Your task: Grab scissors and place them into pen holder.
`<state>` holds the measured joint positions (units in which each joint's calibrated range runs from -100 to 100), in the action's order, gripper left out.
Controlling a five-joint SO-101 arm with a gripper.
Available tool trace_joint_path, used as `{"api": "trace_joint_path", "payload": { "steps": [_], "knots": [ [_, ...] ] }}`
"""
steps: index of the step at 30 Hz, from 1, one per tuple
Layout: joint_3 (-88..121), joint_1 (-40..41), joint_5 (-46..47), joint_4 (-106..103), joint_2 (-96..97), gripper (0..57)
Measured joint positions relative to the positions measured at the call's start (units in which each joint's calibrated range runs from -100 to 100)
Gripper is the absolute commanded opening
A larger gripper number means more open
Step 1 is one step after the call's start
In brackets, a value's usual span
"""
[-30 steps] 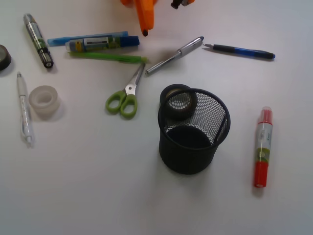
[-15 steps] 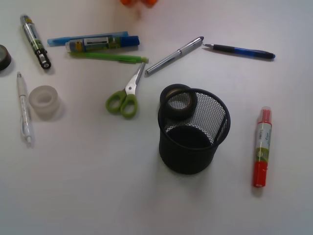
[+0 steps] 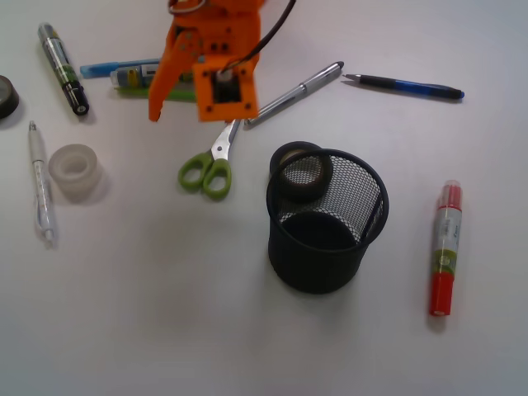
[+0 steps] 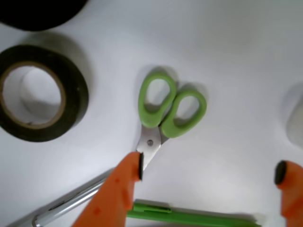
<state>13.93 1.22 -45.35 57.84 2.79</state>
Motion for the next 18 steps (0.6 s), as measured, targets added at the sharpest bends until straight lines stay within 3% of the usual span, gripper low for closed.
{"api": "trace_joint_path", "payload": {
  "steps": [18],
  "knots": [
    [-41.24,0.30,-4.79,22.72,30.75,22.4]
  ]
}}
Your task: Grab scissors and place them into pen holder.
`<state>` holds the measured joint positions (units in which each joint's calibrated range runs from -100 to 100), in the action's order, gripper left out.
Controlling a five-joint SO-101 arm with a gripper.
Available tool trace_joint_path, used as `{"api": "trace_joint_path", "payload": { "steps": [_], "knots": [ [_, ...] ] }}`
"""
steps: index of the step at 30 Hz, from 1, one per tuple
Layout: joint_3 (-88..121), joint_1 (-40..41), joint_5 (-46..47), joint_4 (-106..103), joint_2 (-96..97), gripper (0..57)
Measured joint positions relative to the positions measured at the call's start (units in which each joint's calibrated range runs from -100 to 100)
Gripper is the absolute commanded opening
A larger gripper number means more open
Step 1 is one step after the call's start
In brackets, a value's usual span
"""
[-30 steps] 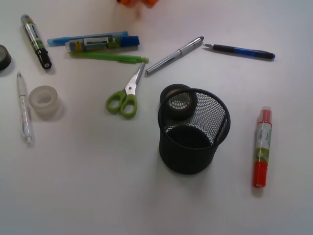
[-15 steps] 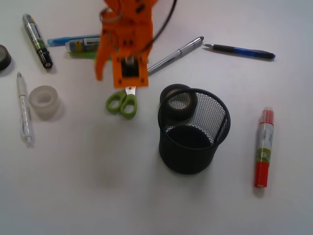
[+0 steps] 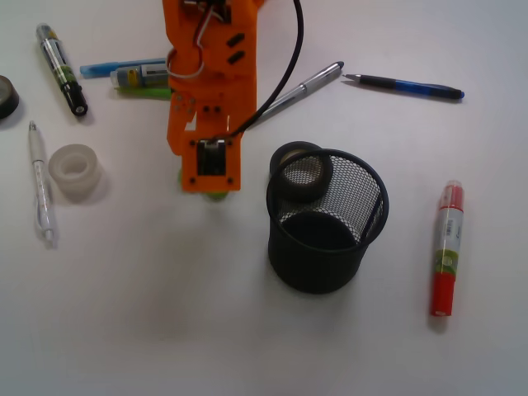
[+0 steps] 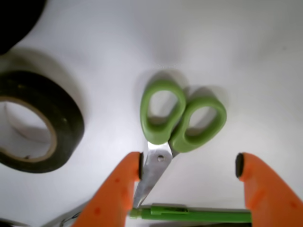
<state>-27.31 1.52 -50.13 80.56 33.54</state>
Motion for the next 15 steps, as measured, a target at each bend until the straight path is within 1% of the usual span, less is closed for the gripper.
{"api": "trace_joint_path", "payload": {
  "steps": [9,10,13,14,15],
  "knots": [
    [-3.32,-1.55,-1.17,0.17,4.18,21.8],
    [-3.32,-1.70,-1.17,0.17,4.44,20.6],
    [-3.32,-1.92,-1.17,0.17,5.84,12.5],
    [-3.32,-1.85,-1.17,0.17,6.10,11.3],
    [-3.50,-1.63,-1.17,0.17,6.27,11.3]
  ]
}}
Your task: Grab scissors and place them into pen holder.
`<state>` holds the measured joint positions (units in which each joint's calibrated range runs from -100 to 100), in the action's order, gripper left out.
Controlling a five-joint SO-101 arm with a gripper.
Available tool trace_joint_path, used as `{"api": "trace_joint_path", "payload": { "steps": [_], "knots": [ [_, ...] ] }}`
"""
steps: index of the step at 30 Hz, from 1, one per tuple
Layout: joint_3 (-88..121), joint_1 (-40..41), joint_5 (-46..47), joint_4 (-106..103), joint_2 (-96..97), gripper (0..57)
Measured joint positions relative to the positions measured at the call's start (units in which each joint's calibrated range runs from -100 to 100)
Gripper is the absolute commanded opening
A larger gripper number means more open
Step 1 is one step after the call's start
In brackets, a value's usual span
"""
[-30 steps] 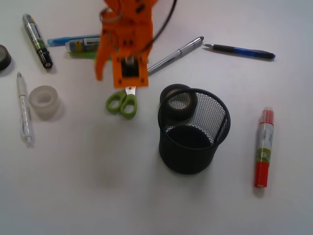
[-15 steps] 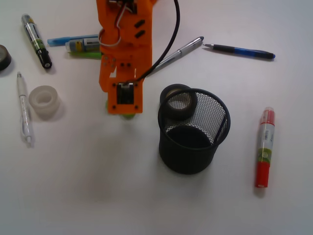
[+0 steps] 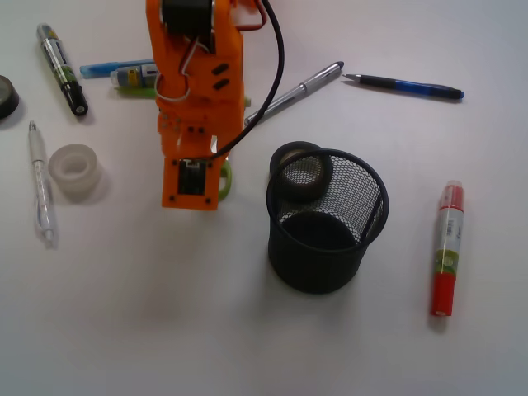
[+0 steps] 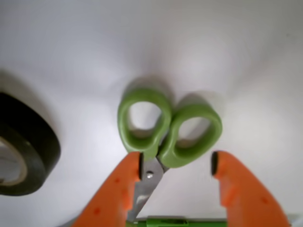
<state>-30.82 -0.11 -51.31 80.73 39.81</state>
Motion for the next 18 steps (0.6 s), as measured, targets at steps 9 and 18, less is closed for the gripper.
{"api": "trace_joint_path", "payload": {
  "steps": [9,18],
  "knots": [
    [-0.18,0.59,0.00,0.00,0.87,11.3],
    [-0.54,-0.30,0.00,-3.02,4.53,11.3]
  ]
}}
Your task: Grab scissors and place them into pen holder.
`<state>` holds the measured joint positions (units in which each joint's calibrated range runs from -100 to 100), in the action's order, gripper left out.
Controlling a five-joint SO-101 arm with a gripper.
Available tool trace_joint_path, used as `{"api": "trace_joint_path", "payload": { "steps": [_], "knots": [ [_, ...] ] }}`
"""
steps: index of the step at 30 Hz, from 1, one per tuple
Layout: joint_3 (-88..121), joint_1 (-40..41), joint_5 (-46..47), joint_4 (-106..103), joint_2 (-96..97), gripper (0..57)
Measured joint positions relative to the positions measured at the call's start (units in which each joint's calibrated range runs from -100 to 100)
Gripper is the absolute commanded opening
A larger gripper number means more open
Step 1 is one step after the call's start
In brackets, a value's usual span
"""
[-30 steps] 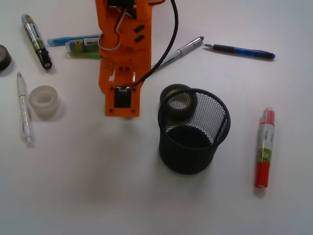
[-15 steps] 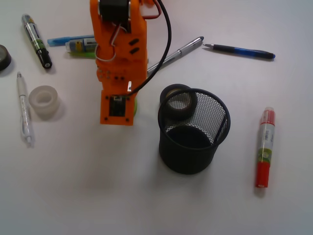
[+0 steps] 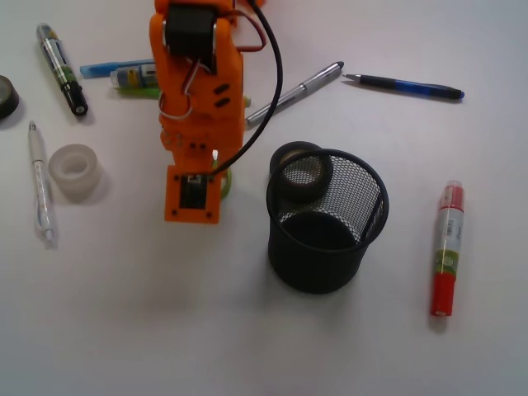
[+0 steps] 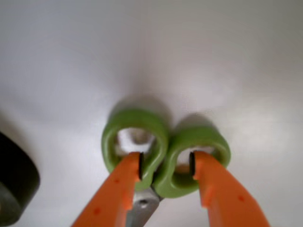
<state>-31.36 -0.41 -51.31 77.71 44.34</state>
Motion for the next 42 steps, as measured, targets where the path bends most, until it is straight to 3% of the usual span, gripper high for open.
{"api": "trace_joint_path", "payload": {
  "steps": [10,13,28,34,42],
  "knots": [
    [-1.80,0.00,0.00,-4.92,3.75,9.6],
    [-1.89,0.00,1.71,-5.70,4.01,0.0],
    [-5.39,-4.74,8.50,-6.48,4.44,0.2],
    [-19.68,-9.40,9.04,-0.26,-1.13,0.2],
    [-39.89,-6.73,3.71,-2.94,-6.62,0.2]
  ]
}}
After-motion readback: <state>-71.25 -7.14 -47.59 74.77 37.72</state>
